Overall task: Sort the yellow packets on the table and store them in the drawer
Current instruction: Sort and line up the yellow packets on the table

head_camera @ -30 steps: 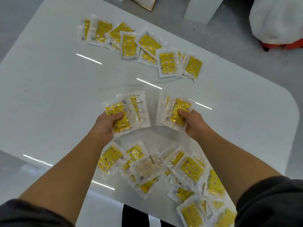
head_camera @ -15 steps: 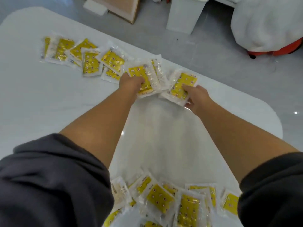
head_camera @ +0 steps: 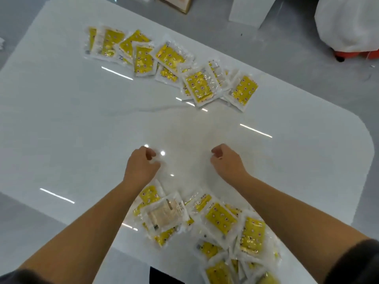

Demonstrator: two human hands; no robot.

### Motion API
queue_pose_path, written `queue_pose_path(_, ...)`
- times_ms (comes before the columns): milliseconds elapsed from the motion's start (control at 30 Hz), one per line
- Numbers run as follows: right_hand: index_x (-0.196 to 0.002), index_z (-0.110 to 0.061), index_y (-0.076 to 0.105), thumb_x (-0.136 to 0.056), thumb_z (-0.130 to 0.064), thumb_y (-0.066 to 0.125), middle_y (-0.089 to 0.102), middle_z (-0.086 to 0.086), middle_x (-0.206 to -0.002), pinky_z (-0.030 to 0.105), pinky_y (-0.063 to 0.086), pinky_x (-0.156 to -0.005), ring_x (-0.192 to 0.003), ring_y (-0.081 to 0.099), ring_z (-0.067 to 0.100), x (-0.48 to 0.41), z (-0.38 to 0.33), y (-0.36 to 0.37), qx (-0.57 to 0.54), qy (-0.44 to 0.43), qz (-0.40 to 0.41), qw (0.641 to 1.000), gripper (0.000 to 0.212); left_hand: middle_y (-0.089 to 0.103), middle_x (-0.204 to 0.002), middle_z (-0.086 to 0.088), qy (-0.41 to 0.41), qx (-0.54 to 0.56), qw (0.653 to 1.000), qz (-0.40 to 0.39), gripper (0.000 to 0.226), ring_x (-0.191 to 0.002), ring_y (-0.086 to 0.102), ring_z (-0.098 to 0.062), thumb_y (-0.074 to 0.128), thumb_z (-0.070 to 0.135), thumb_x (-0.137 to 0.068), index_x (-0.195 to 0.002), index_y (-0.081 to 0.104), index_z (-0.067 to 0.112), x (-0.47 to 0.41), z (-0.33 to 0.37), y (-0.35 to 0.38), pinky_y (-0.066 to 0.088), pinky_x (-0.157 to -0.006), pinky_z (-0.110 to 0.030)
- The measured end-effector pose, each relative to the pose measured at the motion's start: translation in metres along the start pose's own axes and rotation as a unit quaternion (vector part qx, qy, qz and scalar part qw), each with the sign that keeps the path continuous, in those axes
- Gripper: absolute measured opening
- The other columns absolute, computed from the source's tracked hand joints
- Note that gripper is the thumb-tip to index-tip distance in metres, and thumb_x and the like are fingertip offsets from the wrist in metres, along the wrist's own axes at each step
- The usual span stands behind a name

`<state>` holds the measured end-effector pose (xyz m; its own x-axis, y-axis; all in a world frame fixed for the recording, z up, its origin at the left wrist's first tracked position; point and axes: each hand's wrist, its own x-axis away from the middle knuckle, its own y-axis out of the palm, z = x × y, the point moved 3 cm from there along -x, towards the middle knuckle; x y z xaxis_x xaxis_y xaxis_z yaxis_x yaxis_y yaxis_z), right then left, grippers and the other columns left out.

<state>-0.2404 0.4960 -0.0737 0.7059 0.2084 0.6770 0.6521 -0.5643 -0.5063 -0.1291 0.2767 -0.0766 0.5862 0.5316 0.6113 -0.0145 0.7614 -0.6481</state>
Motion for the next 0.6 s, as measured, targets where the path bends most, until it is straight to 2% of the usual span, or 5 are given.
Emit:
queue_pose_path(133,-0.12,-0.019,0.055,-0.09,-0.019,0.051,0.058,-0.001,-0.117,0.031,0.044,-0.092,-0.107,0.056,0.018,0.038,-0.004,0.059,0.19,-0.091,-0.08,0.974,0.03,0.049,-0.118,-0.006,-0.017,-0.102,0.995,0.014,0.042,-0.107,0.052,-0.025,0.071,0.019,-0.076,-0.115,0.056,0.015,0.029,-0.067,-0.016,0.046,-0.085,-0.037)
queue_pose_path(333,-0.131,-0.024,0.043,-0.087,-0.036,0.059,0.051,0.0,-0.127,0.039,0.032,-0.1,-0.117,0.048,0.024,0.072,-0.022,0.129,0.417,-0.281,-0.122,0.856,0.049,0.043,-0.126,-0.008,-0.064,-0.261,0.963,-0.013,0.085,-0.116,0.048,-0.029,0.077,0.054,-0.067,-0.133,0.036,0.021,0.051,-0.133,-0.028,0.046,-0.087,-0.043)
queue_pose_path(467,-0.133,-0.017,0.037,-0.081,-0.029,0.07,0.05,0.006,-0.126,0.046,0.026,-0.106,-0.117,0.047,0.029,0.08,-0.019,0.159,0.537,-0.326,-0.124,0.768,0.064,0.052,-0.115,-0.002,-0.037,-0.357,0.933,0.029,0.075,-0.107,0.055,-0.022,0.075,0.053,-0.071,-0.125,0.035,0.02,0.05,-0.153,-0.022,0.043,-0.082,-0.037)
queue_pose_path(533,-0.132,-0.015,0.035,-0.077,-0.017,0.072,0.051,0.007,-0.125,0.046,0.024,-0.108,-0.115,0.048,0.029,0.08,-0.018,0.166,0.566,-0.318,-0.114,0.752,0.066,0.057,-0.105,0.002,-0.052,-0.317,0.947,0.02,0.061,-0.103,0.059,-0.02,0.073,0.049,-0.073,-0.117,0.042,0.019,0.044,-0.155,-0.023,0.038,-0.084,-0.036)
queue_pose_path(600,-0.129,-0.014,0.037,-0.076,-0.011,0.072,0.054,0.006,-0.12,0.043,0.028,-0.103,-0.112,0.051,0.028,0.079,-0.021,0.167,0.57,-0.296,-0.12,0.757,0.063,0.06,-0.088,0.007,-0.048,-0.263,0.964,0.005,0.028,-0.091,0.061,-0.02,0.065,0.04,-0.079,-0.097,0.054,0.022,0.038,-0.152,-0.028,0.033,-0.081,-0.036)
